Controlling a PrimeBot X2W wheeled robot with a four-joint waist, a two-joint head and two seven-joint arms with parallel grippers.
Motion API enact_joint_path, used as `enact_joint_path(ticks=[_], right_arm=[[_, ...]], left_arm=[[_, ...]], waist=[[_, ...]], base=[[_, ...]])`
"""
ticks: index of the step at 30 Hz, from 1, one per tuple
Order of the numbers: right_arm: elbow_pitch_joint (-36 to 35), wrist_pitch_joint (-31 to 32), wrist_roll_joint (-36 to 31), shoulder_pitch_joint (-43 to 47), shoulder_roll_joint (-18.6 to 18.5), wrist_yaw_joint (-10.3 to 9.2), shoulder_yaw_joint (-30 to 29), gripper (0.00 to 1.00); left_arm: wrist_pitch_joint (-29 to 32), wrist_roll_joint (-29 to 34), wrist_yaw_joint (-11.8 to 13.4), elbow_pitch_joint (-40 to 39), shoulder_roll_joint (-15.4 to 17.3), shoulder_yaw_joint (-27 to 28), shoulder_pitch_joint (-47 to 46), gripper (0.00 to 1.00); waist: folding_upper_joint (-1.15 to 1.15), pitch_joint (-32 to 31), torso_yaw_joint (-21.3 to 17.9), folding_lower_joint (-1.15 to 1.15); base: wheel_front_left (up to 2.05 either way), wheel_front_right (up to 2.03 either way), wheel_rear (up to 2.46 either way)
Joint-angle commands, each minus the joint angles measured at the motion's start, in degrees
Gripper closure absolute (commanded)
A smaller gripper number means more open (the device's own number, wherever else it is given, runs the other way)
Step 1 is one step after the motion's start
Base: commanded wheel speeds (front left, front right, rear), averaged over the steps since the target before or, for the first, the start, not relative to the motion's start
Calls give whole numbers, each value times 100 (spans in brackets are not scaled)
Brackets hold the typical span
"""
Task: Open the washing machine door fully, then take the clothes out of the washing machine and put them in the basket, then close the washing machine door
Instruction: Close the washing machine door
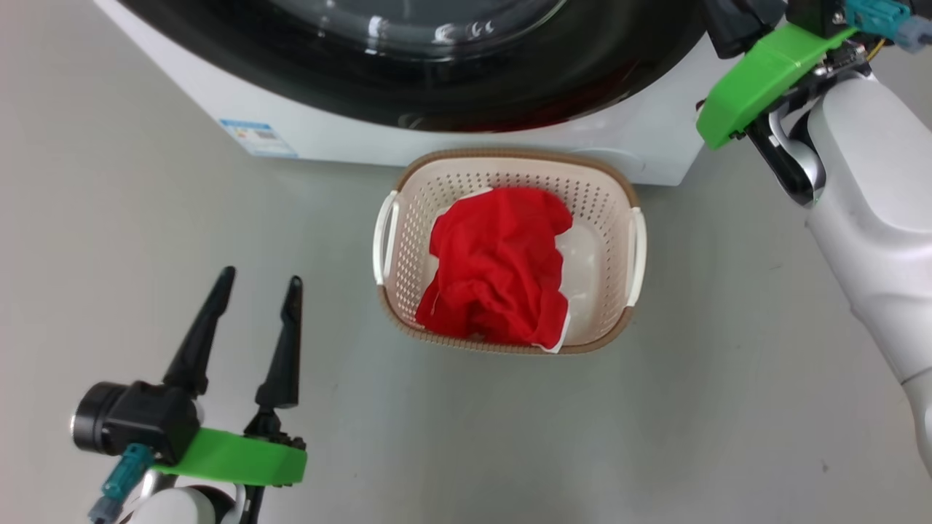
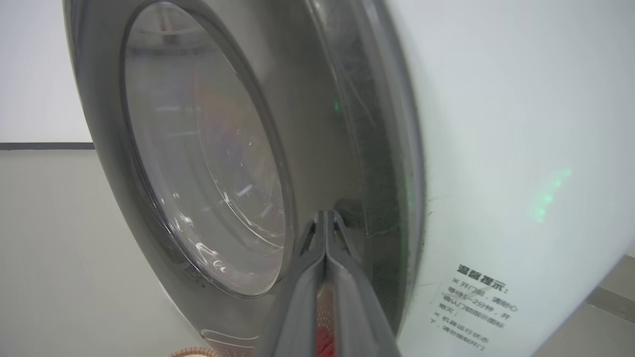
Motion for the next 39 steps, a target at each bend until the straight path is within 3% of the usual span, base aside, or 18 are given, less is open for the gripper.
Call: enact_joint_path(ticks=[1,2,3,4,21,33,39], right_arm=[[-169,-32,-12,84,-42,-124,-191,73],[-248,-32,-33,191,-18,-124,-212,27],[-336,-32,-65,310,1,-124,-224,7],[-424,-32,-90,442,22,-124,-234,0],[-1877,-32,-542,3101,321,-124,-854,0],[-2825,-32,-676,4974,440,-124,-1704,0],[-3255,-32,-736,5433,515,-124,-2013,0]], left_arm=[[-70,-19,-16,-113,43,284,-57,0],[-70,-50,-17,-105,24,333,-45,0],[-70,-78,-18,-91,8,359,-31,0],[-70,-100,-19,-71,-5,378,-17,0],[-70,-430,-32,103,-53,375,620,0],[-70,-379,-32,92,-26,542,1092,0],[-70,-372,-32,56,-23,679,1246,0]], waist=[[0,-143,-110,0],[0,-206,-151,0],[0,-273,-193,0],[0,-344,-239,0],[0,-1813,-1254,0],[0,-2405,-1607,0],[0,-2527,-1742,0]], base=[[0,0,0],[0,0,0],[0,0,0],[0,0,0],[0,0,0],[0,0,0],[0,0,0]])
